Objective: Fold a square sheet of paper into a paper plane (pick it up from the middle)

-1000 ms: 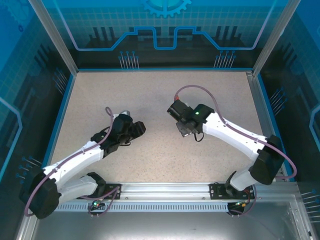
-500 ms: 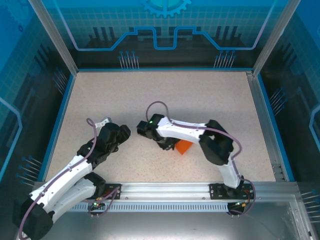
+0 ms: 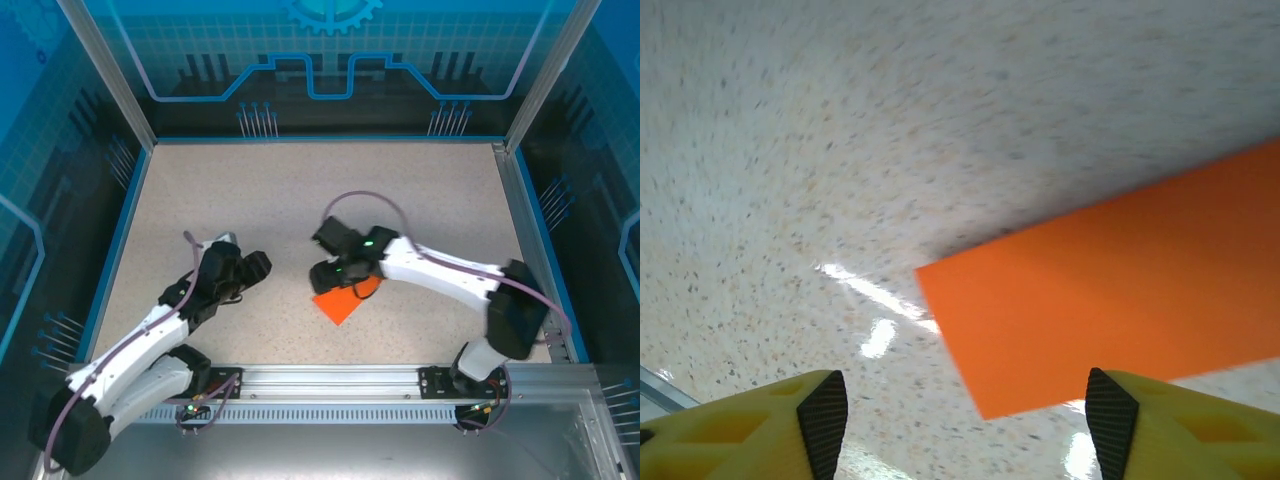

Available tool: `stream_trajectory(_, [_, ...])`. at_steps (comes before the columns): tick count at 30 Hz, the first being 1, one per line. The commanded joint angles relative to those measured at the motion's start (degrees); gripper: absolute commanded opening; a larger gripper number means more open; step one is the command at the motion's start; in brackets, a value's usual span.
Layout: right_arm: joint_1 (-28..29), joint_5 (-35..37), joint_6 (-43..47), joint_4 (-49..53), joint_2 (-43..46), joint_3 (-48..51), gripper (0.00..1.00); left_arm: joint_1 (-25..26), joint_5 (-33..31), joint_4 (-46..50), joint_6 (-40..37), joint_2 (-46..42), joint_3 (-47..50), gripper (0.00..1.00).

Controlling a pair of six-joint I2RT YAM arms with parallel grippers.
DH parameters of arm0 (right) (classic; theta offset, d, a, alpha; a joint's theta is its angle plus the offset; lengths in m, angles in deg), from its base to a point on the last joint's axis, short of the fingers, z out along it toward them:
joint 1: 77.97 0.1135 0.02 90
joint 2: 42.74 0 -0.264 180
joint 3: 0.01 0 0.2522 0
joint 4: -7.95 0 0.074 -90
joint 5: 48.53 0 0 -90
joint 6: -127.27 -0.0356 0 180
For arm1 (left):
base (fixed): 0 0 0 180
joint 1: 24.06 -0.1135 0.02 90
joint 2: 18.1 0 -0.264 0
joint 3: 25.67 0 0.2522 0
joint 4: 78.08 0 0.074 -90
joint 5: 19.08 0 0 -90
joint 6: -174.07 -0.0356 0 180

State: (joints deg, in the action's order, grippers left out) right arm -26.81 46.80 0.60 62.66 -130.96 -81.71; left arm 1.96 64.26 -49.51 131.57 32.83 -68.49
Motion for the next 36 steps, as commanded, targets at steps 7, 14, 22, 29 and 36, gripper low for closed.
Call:
stream_trajectory(7, [-16.77,-16.14,-9.37,-23.14,17.82,30.92,0.64,9.14,20.1,-5.8,-12.96,31.07,-17.95,0.52])
stream_trajectory(14, [-19.94,-23.0,-8.57,-30.08,11.7,32.5,0.55,10.72,22.89,-5.23,-12.7,41.61,-22.12,0.55])
stream_trajectory(22, [-21.79,-25.1,-5.66,-31.65,1.8,27.71,0.54,12.29,24.74,-3.55,-13.05,44.63,-21.52,0.52])
stream_trajectory(29, [-22.5,-25.93,-1.39,-30.28,-1.77,23.28,0.52,13.77,24.87,-4.2,-12.05,45.08,-19.81,0.42])
stream_trajectory(36, [-23.74,-27.03,0.72,-29.13,-5.61,19.6,0.51,15.43,25.92,-5.12,-10.96,45.48,-19.21,0.35])
